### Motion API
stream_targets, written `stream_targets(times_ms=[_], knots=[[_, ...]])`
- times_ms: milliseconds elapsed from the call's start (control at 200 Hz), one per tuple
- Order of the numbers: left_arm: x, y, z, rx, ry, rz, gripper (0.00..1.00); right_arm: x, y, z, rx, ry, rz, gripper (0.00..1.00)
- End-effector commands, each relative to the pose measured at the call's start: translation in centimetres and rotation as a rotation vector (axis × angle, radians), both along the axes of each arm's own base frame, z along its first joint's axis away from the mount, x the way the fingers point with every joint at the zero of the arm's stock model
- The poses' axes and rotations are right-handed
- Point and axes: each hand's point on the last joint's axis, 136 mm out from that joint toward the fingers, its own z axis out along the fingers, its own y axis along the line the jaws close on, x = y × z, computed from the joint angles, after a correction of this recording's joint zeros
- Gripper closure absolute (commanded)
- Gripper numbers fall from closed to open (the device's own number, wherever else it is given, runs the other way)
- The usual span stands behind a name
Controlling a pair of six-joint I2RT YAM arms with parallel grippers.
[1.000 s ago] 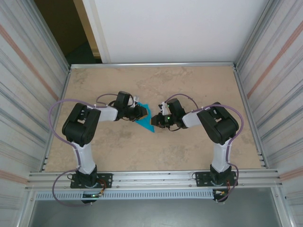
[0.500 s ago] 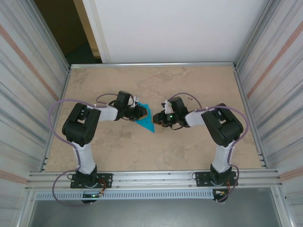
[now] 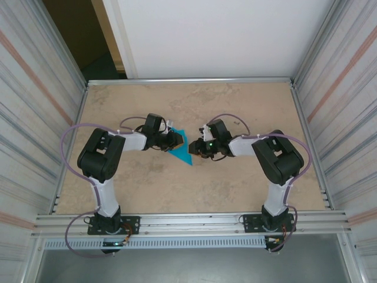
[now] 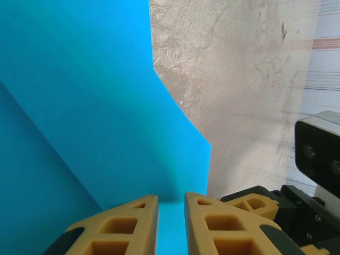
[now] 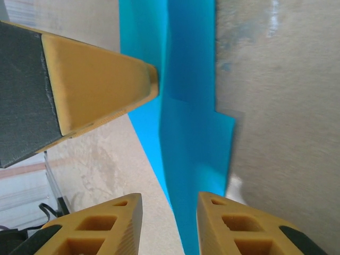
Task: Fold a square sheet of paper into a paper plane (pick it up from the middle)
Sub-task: Fourth fold the wing at the center of the table.
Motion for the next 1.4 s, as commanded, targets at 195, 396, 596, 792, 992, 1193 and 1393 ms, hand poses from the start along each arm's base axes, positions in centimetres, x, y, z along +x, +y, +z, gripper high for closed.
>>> stream_targets(times_ms=[195,396,596,792,992,1193,1393], knots=[[0.2,0.1,-0.1,0.001,0.02,0.004,0.79,0.6,1.1,-1.0,-0.059,-0.041,0.061,0.69],[0.1,0.1,-0.3,0.003,0.024,0.006,0.8,0.9,1.7,-1.7,-0.088,-0.058,0.09,0.71],[0.1,0.1,-0.3,0.002,0.028,0.01,0.8,1.1,2.1,-2.0,-0.104,-0.079,0.112,0.74],[0.1,0.1,-0.2,-0.001,0.027,0.011,0.8,1.1,2.2,-2.2,-0.104,-0.09,0.125,0.79],[0.0,0.1,0.0,-0.003,0.026,0.012,0.81,1.1,2.3,-2.4,-0.093,-0.093,0.136,0.85],[0.2,0.1,1.0,-0.011,0.004,0.015,0.81,1.0,2.3,-2.1,-0.069,-0.092,0.144,0.92],[0.5,0.8,3.7,-0.022,-0.061,0.039,0.78,0.6,2.2,-1.6,-0.029,-0.087,0.162,0.96]])
